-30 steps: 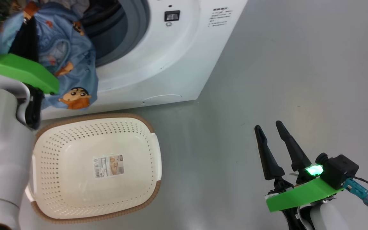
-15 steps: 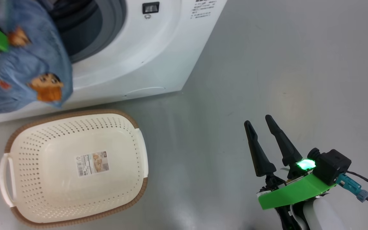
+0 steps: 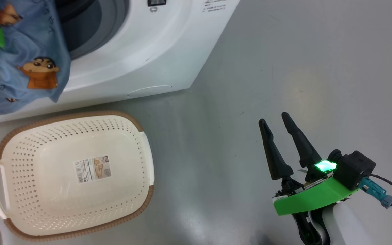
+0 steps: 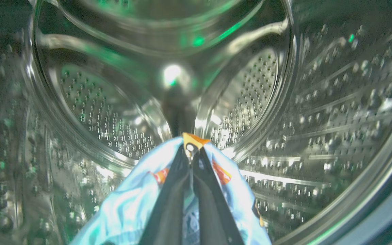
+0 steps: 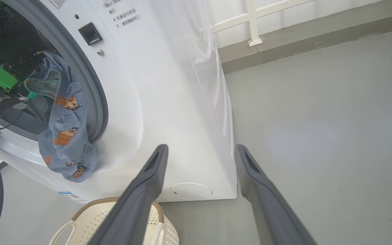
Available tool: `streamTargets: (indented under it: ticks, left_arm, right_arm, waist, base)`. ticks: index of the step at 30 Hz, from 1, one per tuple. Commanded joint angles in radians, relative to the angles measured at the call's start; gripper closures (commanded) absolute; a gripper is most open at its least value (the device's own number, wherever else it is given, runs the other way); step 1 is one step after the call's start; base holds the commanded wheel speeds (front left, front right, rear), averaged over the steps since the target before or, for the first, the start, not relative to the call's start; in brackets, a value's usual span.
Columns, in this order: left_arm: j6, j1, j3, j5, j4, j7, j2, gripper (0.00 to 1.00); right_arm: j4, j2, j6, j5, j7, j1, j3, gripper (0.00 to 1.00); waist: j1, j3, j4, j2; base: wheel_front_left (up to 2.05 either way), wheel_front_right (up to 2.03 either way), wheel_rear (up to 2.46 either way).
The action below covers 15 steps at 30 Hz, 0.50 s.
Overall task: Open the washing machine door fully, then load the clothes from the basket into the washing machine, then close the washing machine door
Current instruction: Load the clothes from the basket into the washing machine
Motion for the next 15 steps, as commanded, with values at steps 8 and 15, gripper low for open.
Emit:
streamTargets:
  ticks: [8,15]
  left_arm:
    - [-0.01,-0.042,-0.053,-0.016,0.106,-0.004,0.043,0.53]
    - [-0.01,-0.066,-0.097,-0.052,0.132,-0.004,0.052,0.0]
  right_arm:
    - [-0.024,0.005,0.002,0.014,-0.005,0.008,0.024,0.0]
    - [-0.024,0.005,0.002,0.013,-0.005,0.005,0.017,0.0]
  waist:
    - [0.0,-0.001,-0.001,0.0]
    - [0.0,-0.002,0.011,0.0]
  base:
    - [0.0,0.0,0.0]
    - [0.0,0.0,0.0]
